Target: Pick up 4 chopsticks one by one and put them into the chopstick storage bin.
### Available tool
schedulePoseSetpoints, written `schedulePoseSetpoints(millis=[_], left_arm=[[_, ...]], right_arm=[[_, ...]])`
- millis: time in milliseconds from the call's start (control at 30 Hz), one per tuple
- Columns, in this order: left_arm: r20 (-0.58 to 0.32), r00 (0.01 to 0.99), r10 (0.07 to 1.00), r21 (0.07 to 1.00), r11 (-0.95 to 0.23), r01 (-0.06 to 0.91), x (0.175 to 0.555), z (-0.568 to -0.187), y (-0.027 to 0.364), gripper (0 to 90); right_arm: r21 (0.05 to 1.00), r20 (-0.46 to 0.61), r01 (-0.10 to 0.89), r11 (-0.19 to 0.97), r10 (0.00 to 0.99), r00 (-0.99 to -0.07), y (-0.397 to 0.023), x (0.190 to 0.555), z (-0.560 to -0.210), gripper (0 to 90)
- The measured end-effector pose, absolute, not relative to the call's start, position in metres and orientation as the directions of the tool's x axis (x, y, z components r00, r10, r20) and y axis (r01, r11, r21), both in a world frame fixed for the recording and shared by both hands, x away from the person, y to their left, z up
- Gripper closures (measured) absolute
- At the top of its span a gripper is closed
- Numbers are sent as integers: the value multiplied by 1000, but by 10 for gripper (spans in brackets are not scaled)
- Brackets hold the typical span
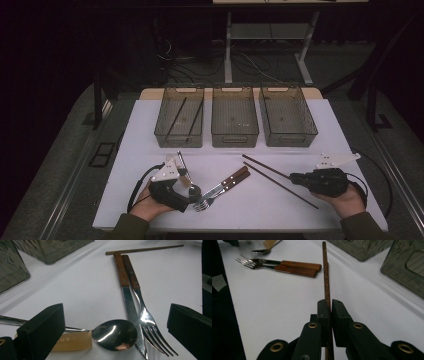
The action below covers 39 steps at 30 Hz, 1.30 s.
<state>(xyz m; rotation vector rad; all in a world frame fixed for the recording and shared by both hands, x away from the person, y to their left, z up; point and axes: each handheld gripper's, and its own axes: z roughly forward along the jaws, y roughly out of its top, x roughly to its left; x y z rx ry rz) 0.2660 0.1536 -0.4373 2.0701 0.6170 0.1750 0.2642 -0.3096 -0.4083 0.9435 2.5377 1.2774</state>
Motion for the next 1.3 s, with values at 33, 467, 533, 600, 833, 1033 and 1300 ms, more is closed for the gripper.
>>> schedulePoseSetpoints(millis=[33, 467, 533, 600, 833, 1033, 1300], left_arm=[[-114, 863, 492, 826, -436, 357, 266, -437, 154, 6], [-105, 858, 504, 836, -423, 350, 267, -438, 155, 0], [-101, 857, 505, 835, -426, 349, 267, -438, 156, 0], [-97, 857, 506, 833, -430, 348, 267, -438, 156, 0], [-89, 862, 499, 830, -441, 341, 266, -438, 157, 0], [-76, 867, 492, 829, -453, 329, 266, -438, 157, 0], [-76, 868, 491, 828, -453, 329, 266, -438, 157, 0]], right_arm=[[769, 144, 464, 439, 590, -795, -309, 265, -407, 848], [787, 159, 461, 411, 587, -794, -293, 281, -389, 848], [791, 156, 456, 408, 585, -796, -290, 284, -387, 849], [794, 155, 453, 406, 586, -796, -286, 287, -384, 848], [805, 163, 453, 384, 590, -791, -273, 299, -375, 848], [805, 164, 453, 384, 589, -791, -258, 308, -370, 848], [806, 175, 461, 371, 595, -784, -242, 321, -363, 849]])
